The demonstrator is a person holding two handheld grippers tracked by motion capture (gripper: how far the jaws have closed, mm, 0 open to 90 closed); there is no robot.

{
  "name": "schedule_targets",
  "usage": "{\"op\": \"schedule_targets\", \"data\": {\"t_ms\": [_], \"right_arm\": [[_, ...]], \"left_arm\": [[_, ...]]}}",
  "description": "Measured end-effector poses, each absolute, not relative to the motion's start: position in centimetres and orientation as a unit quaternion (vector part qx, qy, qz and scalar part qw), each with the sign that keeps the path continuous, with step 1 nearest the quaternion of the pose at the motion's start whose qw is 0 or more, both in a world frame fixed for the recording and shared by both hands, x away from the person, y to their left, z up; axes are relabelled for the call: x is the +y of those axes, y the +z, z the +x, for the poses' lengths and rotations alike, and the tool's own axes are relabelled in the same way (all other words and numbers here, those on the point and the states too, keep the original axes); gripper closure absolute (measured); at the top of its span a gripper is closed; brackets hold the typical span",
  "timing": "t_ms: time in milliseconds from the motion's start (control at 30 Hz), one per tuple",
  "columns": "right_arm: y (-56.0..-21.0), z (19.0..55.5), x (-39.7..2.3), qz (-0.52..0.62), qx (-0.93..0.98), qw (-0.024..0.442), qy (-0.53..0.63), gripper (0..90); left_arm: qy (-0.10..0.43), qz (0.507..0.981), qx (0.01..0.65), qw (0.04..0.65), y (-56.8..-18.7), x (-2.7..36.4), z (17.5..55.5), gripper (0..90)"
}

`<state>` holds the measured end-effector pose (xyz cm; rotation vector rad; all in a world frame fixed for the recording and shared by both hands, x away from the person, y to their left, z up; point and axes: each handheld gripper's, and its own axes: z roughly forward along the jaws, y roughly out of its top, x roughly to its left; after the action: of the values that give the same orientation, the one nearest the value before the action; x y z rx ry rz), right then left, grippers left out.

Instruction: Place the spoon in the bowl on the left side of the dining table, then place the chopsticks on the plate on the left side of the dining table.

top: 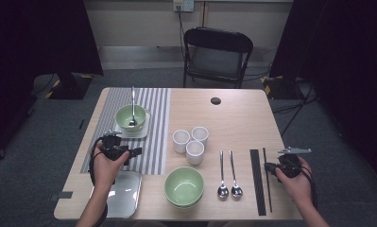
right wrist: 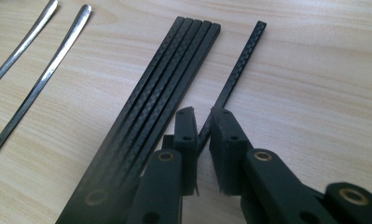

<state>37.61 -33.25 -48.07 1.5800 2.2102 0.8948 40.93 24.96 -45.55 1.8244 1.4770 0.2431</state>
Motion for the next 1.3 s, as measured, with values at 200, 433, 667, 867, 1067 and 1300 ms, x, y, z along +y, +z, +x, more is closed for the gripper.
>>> {"op": "schedule_targets", "data": {"t_ms": [200,433,667,867,1067,1300], "right_arm": [[-48.1,37.5,-33.2,0.545,0.766,0.145,0.308,77.0],[-48.0,37.1,-33.6,0.552,0.763,0.138,0.307,76.6],[-47.9,37.3,-33.8,0.557,0.762,0.125,0.306,81.7],[-47.8,37.7,-33.9,0.558,0.763,0.125,0.302,84.2],[-47.8,38.3,-33.9,0.565,0.758,0.132,0.297,85.6],[-48.1,38.7,-34.4,0.591,0.729,0.122,0.323,77.3]], "left_arm": [[0.093,0.714,0.579,0.383,-45.5,24.9,40.8,33.4],[0.092,0.713,0.578,0.386,-45.4,24.8,40.6,33.3],[0.094,0.713,0.577,0.388,-45.3,24.8,40.6,33.4],[0.098,0.714,0.576,0.386,-45.4,24.7,40.5,33.6],[0.103,0.716,0.57,0.389,-45.1,24.5,40.4,33.8],[0.105,0.719,0.567,0.389,-44.9,24.3,40.2,33.8]]}}
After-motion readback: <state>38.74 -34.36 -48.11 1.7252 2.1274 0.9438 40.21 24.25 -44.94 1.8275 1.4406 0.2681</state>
